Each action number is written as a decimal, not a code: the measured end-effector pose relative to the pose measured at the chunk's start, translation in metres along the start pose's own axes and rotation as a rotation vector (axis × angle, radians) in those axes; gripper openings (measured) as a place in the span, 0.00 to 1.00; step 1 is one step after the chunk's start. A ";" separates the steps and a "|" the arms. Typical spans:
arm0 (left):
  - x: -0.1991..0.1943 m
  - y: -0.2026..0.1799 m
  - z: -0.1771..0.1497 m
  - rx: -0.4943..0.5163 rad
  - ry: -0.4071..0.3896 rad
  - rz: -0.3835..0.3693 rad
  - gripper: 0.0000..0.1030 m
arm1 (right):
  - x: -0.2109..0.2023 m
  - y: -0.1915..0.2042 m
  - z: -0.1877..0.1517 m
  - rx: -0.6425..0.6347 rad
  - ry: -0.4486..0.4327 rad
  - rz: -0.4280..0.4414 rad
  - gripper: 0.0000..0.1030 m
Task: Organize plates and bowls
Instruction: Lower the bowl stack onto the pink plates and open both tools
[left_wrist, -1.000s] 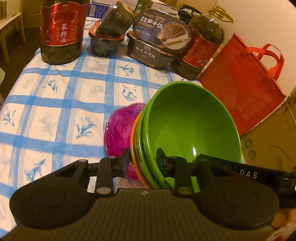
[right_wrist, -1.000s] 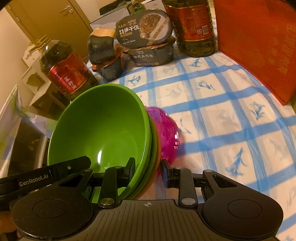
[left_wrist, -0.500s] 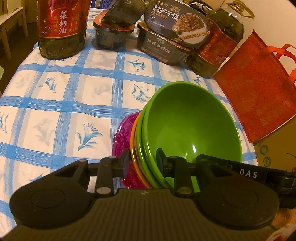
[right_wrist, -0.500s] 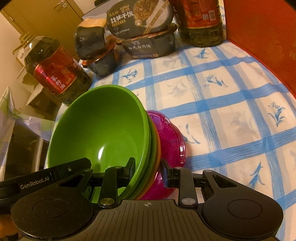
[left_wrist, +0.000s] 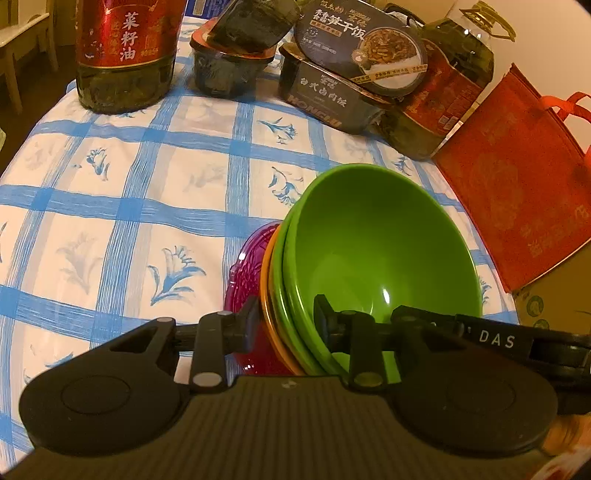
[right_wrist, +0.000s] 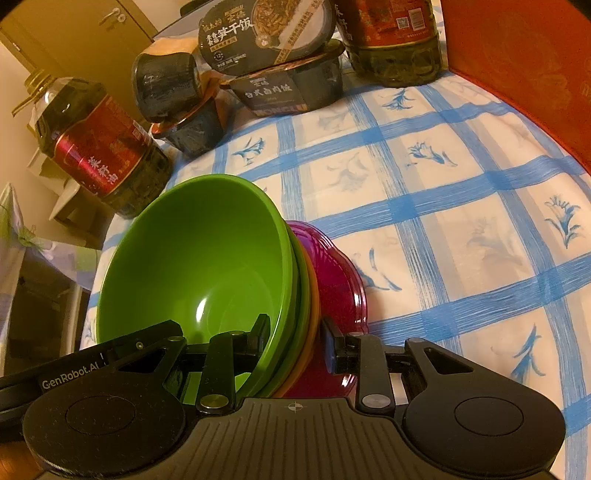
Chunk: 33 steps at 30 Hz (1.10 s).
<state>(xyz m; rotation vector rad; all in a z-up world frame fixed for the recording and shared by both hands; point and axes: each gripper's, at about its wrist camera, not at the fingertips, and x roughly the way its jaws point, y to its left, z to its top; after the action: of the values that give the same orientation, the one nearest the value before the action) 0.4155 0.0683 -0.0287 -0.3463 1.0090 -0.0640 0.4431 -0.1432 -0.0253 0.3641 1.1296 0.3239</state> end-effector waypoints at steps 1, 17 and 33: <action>0.000 0.000 0.000 0.002 -0.001 0.001 0.27 | 0.000 0.000 0.000 -0.002 -0.001 0.000 0.29; -0.003 -0.005 -0.003 0.028 -0.008 0.011 0.40 | -0.006 0.004 -0.006 -0.027 -0.031 0.009 0.60; -0.038 -0.008 -0.014 0.071 -0.099 0.053 0.61 | -0.039 0.006 -0.016 -0.024 -0.086 0.026 0.64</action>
<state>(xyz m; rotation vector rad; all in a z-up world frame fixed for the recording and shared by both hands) 0.3840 0.0647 -0.0021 -0.2554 0.9153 -0.0341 0.4126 -0.1527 0.0034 0.3684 1.0369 0.3414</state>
